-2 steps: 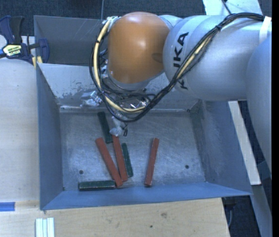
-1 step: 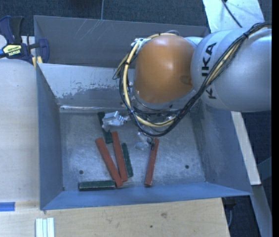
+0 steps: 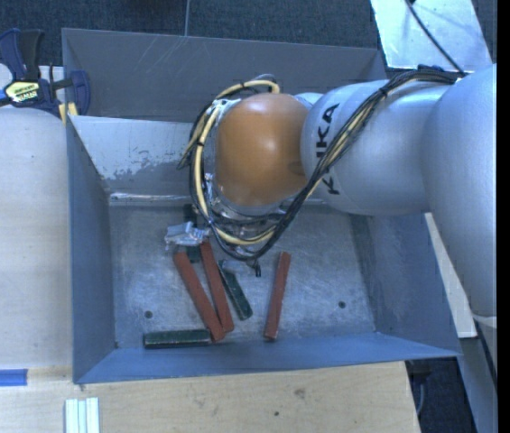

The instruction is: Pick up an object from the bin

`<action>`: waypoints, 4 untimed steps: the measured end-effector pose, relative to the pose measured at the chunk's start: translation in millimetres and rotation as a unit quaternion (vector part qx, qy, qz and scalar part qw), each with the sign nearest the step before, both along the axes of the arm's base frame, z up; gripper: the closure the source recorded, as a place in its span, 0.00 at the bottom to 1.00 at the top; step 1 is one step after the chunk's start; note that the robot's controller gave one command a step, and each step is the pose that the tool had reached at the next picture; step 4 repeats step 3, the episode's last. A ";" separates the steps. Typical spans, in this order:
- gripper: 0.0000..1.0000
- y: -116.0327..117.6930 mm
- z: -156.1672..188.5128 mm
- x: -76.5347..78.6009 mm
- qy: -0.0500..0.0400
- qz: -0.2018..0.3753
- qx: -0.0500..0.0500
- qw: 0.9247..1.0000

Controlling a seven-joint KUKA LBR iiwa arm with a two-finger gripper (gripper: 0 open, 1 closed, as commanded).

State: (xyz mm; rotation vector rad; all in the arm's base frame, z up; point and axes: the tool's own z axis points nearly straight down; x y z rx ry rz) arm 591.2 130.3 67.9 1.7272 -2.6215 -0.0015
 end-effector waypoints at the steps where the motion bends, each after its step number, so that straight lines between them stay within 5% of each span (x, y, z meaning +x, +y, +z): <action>1: 1.00 -0.3 6.7 2.5 -0.002 -0.001 -0.001 1.000; 2: 1.00 2.1 105.2 -16.8 -0.007 -0.008 0.002 1.000; 3: 1.00 22.1 201.2 -13.3 -0.007 -0.008 0.003 1.000; 4: 1.00 22.1 201.2 -13.3 -0.007 -0.008 0.003 1.000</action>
Offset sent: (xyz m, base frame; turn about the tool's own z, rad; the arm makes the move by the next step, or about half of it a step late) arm 0.0000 0.0000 0.0000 0.0000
